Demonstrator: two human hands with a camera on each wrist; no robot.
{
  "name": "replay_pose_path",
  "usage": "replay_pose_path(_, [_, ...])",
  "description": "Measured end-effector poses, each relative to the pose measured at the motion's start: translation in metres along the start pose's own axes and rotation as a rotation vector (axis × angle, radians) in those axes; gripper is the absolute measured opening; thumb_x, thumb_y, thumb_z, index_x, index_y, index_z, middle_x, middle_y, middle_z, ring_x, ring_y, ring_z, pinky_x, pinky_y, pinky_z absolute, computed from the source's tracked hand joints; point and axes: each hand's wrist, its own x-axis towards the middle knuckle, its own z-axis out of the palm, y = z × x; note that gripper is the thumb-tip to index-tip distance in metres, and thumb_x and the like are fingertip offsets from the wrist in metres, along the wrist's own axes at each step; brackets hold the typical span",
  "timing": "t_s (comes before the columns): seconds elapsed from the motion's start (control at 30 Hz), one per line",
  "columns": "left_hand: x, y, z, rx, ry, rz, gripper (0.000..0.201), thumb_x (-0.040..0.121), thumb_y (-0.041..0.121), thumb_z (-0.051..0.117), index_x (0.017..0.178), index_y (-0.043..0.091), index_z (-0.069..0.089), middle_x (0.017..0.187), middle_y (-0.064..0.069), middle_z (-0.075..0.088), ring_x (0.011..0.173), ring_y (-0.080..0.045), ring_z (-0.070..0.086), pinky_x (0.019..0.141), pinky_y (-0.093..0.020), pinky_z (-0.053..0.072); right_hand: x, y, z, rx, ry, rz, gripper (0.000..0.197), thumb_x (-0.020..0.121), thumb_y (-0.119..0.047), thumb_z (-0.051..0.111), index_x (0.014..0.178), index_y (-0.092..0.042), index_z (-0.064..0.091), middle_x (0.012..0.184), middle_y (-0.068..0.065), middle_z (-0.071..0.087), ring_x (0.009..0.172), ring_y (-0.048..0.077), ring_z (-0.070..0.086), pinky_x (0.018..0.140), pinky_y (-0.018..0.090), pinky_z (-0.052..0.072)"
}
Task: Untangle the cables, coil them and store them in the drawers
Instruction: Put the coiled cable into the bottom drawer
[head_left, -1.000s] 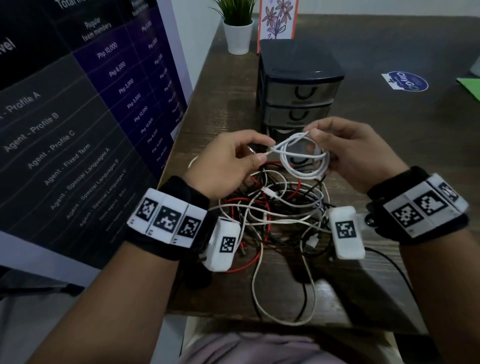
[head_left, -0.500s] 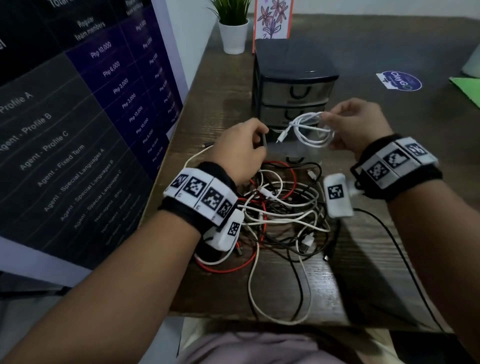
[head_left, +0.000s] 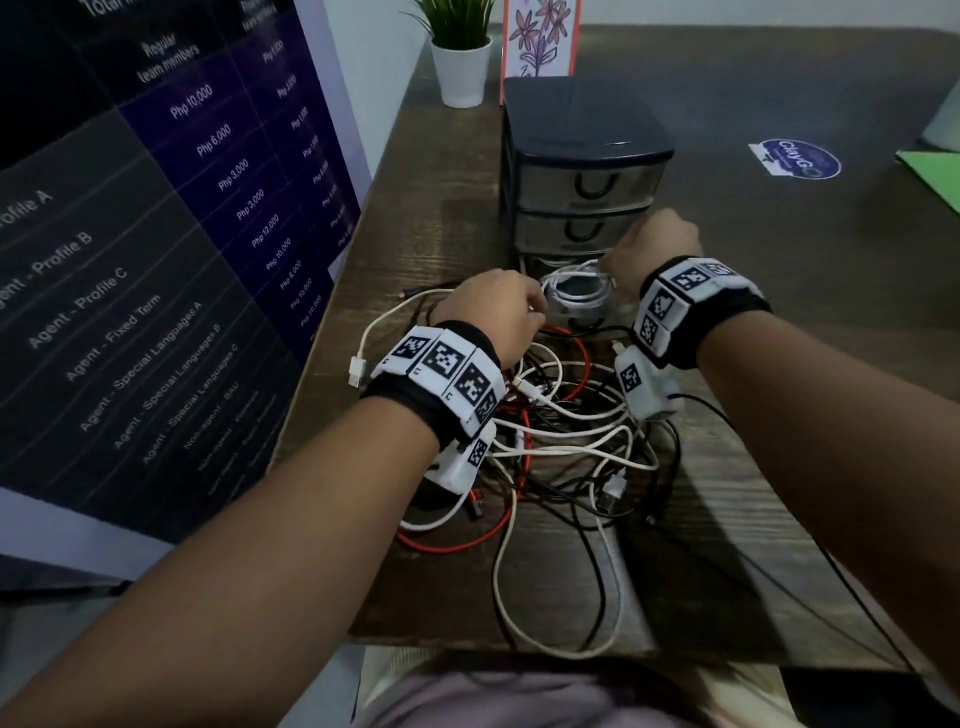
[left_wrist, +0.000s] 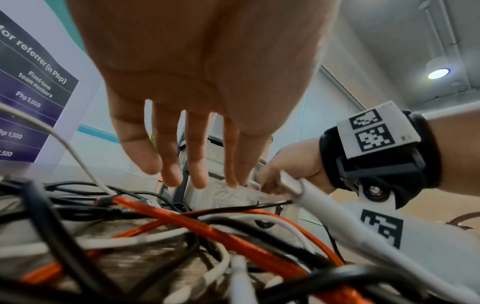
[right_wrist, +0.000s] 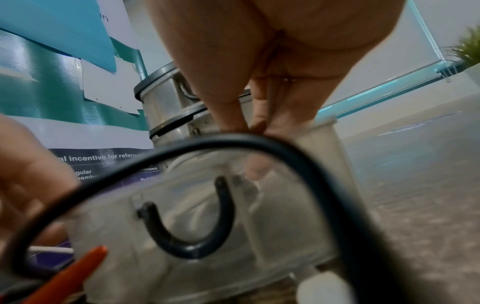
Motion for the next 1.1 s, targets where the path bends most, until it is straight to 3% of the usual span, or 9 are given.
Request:
replay_pose_path(0.17, [-0.003,0.0,0.0,0.01,-0.017,-0.02,0.024,0.096,0.029,0.056,0.117,0.035,0.067,0.114,0.004,0.067,0.107,-0.018,0.061,0.094,-0.04,0.051,-0.003,0.0,0.003,0.132,-0.034,0.025,0.022,0.081,-0.025,0.068,0.082,-0.004,0.07,0.087,0.014,0.073,0.077,0.03,0.072,0.077,0.042,0.061])
replay_pose_path(0.27, [-0.003,-0.001,0.0,0.014,-0.033,-0.036,0.027,0.096,0.028,0.056,0.119,0.038,0.065,0.113,0.005,0.067,0.107,-0.019,0.061,0.092,-0.041,0.052,-0.006,0.008,0.005,0.126,-0.072,-0.042,0.021,0.085,-0.023,0.064,0.09,-0.005,0.074,0.093,0.016,0.073,0.091,0.031,0.07,0.087,0.036,0.057])
replay_pose_path(0.37, [-0.004,-0.001,0.0,0.005,-0.046,-0.048,0.027,0.095,0.028,0.056,0.118,0.04,0.065,0.112,0.005,0.068,0.105,-0.02,0.062,0.091,-0.042,0.053,-0.012,0.012,0.003,0.023,-0.042,-0.12,0.02,0.088,-0.024,0.061,0.101,-0.018,0.076,0.107,0.014,0.071,0.101,0.031,0.064,0.084,0.026,0.047])
replay_pose_path(0.53, [-0.004,-0.001,0.0,0.009,-0.056,-0.054,0.033,0.094,0.024,0.056,0.12,0.041,0.064,0.114,0.004,0.068,0.106,-0.022,0.062,0.091,-0.044,0.053,-0.016,0.012,-0.001,-0.018,0.025,-0.298,0.023,0.087,-0.019,0.067,0.107,-0.027,0.072,0.112,0.0,0.071,0.103,0.021,0.065,0.093,0.032,0.053])
replay_pose_path(0.67, [-0.003,-0.002,0.001,0.019,-0.067,-0.051,0.036,0.093,0.021,0.055,0.12,0.042,0.063,0.116,0.003,0.068,0.107,-0.023,0.062,0.092,-0.044,0.052,-0.016,0.005,0.0,-0.182,-0.109,-0.408,0.029,0.084,-0.021,0.076,0.112,-0.024,0.071,0.114,0.001,0.068,0.102,0.017,0.061,0.09,0.029,0.05])
replay_pose_path(0.77, [-0.002,-0.002,0.001,0.024,-0.064,-0.049,0.038,0.092,0.019,0.056,0.121,0.042,0.063,0.116,0.003,0.067,0.107,-0.023,0.062,0.092,-0.045,0.052,-0.012,-0.001,0.003,-0.308,-0.206,-0.346,0.025,0.079,-0.025,0.08,0.103,-0.027,0.074,0.11,0.004,0.069,0.102,0.023,0.062,0.088,0.029,0.052])
replay_pose_path(0.9, [0.0,-0.003,0.004,0.023,-0.067,-0.051,0.04,0.09,0.016,0.057,0.12,0.041,0.063,0.113,0.004,0.067,0.106,-0.022,0.062,0.091,-0.045,0.053,-0.01,-0.008,0.01,-0.355,-0.209,-0.304,0.005,0.08,-0.022,0.076,0.083,-0.027,0.075,0.098,0.004,0.071,0.088,0.023,0.063,0.076,0.029,0.053])
replay_pose_path(1.1, [0.002,-0.005,0.005,0.022,-0.063,-0.043,0.043,0.088,0.012,0.057,0.119,0.041,0.063,0.115,0.003,0.067,0.108,-0.024,0.061,0.091,-0.045,0.053,-0.002,-0.009,0.019,-0.299,-0.189,-0.166,0.021,0.077,-0.026,0.076,0.096,-0.017,0.076,0.103,0.009,0.071,0.093,0.028,0.067,0.083,0.037,0.059])
